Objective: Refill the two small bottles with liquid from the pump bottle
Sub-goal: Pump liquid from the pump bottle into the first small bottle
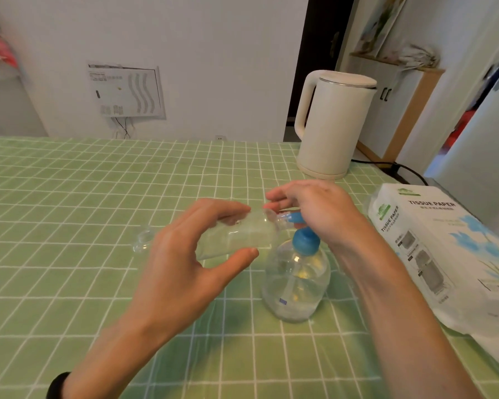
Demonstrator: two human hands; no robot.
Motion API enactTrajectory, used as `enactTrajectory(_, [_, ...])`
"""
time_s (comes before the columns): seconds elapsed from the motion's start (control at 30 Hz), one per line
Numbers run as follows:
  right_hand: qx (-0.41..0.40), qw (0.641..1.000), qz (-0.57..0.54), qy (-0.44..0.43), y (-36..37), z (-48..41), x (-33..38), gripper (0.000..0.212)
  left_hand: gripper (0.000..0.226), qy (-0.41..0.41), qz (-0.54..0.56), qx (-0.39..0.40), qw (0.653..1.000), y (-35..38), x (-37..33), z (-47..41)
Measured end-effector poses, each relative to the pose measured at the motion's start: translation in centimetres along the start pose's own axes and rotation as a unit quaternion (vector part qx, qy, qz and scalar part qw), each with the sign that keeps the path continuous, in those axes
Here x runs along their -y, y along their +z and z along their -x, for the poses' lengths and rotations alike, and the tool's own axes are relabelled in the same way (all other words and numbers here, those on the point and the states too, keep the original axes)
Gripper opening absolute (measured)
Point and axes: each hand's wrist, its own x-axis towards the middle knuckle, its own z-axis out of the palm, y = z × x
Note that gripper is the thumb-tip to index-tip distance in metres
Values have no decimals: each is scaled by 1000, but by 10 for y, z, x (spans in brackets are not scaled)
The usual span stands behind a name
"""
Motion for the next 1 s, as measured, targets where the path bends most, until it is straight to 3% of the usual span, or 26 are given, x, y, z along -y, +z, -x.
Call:
enactTrajectory(0.33, [46,998,46,2,-3,-1,-1,36,45,-9,35,6,999,0,-1,1])
enactTrajectory(0.57, [39,998,34,39,3,1,-4,42,46,-13,32,13,999,2,1,3])
enactTrajectory(0.73, [21,999,30,19,-2,1,-2,31,45,-23,51,2,998,5,4,6])
enactTrajectory(1.0, [3,1000,26,11,2,1,-2,39,44,-39,83,-2,996,7,9,5])
